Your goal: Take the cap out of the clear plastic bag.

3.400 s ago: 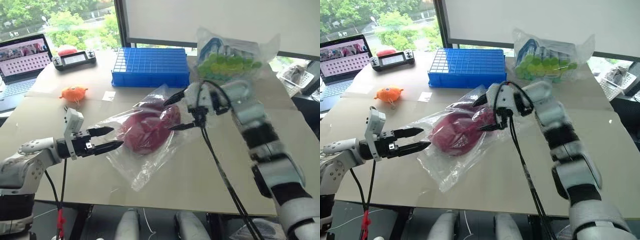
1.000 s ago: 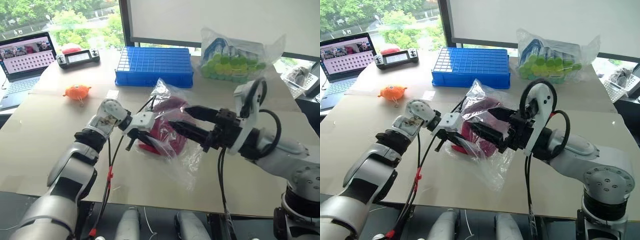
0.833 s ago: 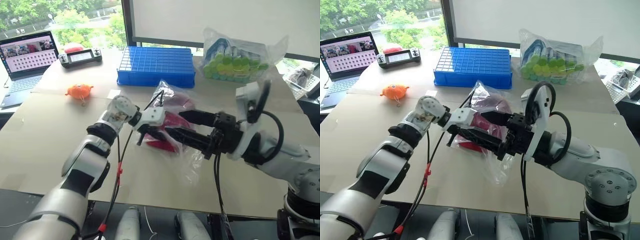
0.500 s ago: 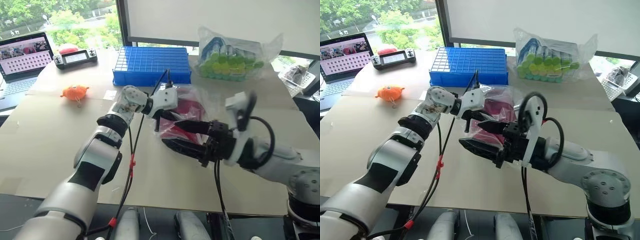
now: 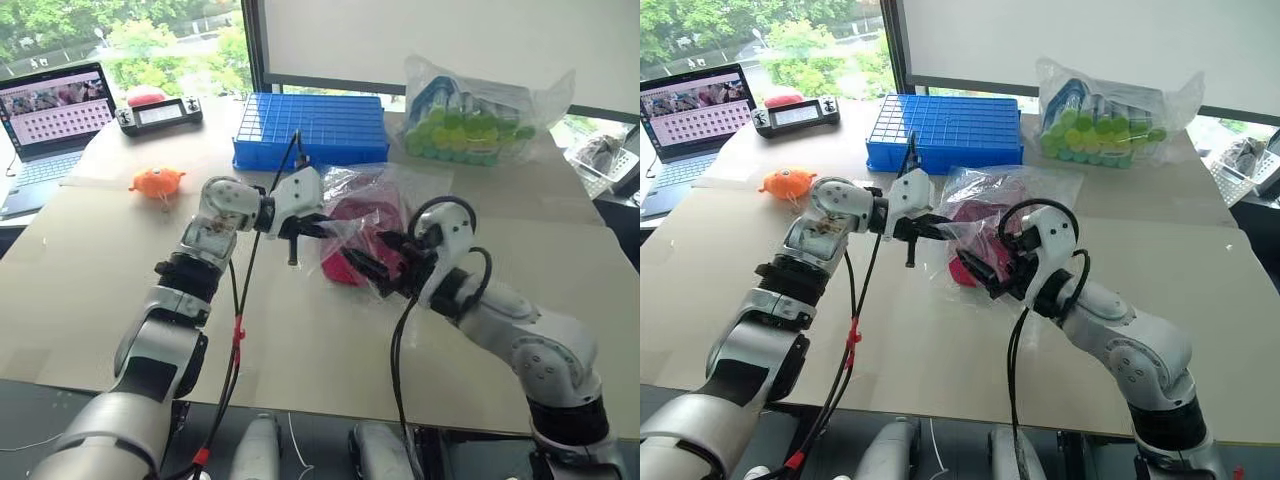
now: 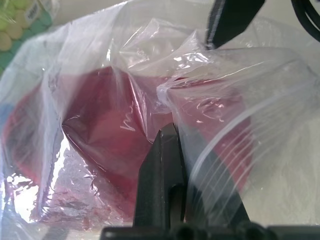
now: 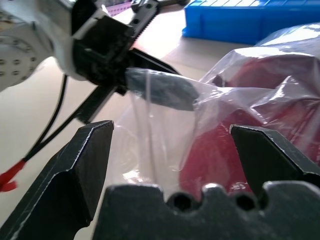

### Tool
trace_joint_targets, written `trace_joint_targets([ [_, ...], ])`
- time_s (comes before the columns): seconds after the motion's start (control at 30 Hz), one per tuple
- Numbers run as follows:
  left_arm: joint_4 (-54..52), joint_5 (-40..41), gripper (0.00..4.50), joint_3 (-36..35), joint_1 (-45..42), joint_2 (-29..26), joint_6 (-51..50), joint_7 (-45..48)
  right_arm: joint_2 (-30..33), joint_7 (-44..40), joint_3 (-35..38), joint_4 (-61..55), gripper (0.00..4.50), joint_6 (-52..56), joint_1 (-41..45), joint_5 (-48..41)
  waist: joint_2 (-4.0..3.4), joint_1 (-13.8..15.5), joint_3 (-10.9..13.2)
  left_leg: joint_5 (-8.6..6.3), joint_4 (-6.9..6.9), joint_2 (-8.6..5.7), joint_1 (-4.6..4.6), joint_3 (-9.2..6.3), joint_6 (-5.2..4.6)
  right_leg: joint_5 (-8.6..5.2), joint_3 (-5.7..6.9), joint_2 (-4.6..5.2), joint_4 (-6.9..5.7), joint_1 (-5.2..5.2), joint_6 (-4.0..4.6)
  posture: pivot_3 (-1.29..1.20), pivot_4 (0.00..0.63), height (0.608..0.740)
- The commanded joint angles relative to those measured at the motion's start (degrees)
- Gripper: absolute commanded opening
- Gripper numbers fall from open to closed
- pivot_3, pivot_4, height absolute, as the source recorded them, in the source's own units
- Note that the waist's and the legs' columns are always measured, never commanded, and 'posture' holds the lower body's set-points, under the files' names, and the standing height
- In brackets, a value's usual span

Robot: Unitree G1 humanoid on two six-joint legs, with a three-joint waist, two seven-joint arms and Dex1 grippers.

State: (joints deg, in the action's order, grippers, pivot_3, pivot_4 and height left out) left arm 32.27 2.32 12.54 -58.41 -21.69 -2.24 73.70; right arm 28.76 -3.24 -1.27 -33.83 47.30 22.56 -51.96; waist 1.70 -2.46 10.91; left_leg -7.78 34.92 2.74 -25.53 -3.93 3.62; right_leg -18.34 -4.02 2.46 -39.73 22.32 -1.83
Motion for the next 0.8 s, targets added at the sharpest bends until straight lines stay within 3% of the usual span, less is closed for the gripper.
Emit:
trace_joint_targets([
  [0.03,-2.6,1.1,0.04,0.5,0.3,2.2,-1.7,-1.1,-2.8,-1.5,5.9,-5.9,4.5,-4.6,5.2,-6.5,0.0,0.0,0.0,0.0,-0.01,0.0,0.0,0.0,0.0,0.0,0.0,0.0,0.0,0.0,0.0,0.0,0.15,0.729],
  [0.2,0.9,0.2,0.04,1.2,-2.8,6.2,-0.2,-2.5,-1.2,-6.6,5.7,-8.8,4.5,-0.5,4.3,-27.4,0.0,0.2,0.0,0.0,-0.06,-0.01,-0.02,-0.06,0.0,0.0,0.03,0.0,0.02,-0.05,0.01,0.0,0.15,0.729],
  [0.3,2.4,0.8,0.04,1.1,-5.6,8.3,0.7,-2.1,-0.5,-7.1,2.7,-5.1,4.5,1.9,2.3,-33.5,0.0,0.2,0.0,0.0,0.03,-0.04,-0.04,-0.08,-0.01,0.0,0.03,0.0,0.03,-0.1,0.01,0.0,0.15,0.729],
  [0.5,2.1,1.7,0.04,0.8,-7.8,10.6,1.0,-2.0,0.7,-7.1,0.3,2.1,4.5,2.2,2.2,-25.2,0.0,-0.2,0.0,0.04,0.05,-0.06,0.05,-0.09,-0.07,0.01,0.0,-0.01,-0.02,-0.13,0.0,0.0,0.15,0.729],
  [0.8,-2.9,1.4,0.04,2.1,-5.0,8.7,-0.5,-0.1,1.9,-4.6,7.8,8.0,4.5,-1.4,-2.5,-16.5,-0.01,0.1,0.0,0.04,-0.03,-0.08,0.0,-0.1,-0.07,0.0,-0.01,0.0,0.0,-0.08,-0.01,0.0,0.15,0.729],
])
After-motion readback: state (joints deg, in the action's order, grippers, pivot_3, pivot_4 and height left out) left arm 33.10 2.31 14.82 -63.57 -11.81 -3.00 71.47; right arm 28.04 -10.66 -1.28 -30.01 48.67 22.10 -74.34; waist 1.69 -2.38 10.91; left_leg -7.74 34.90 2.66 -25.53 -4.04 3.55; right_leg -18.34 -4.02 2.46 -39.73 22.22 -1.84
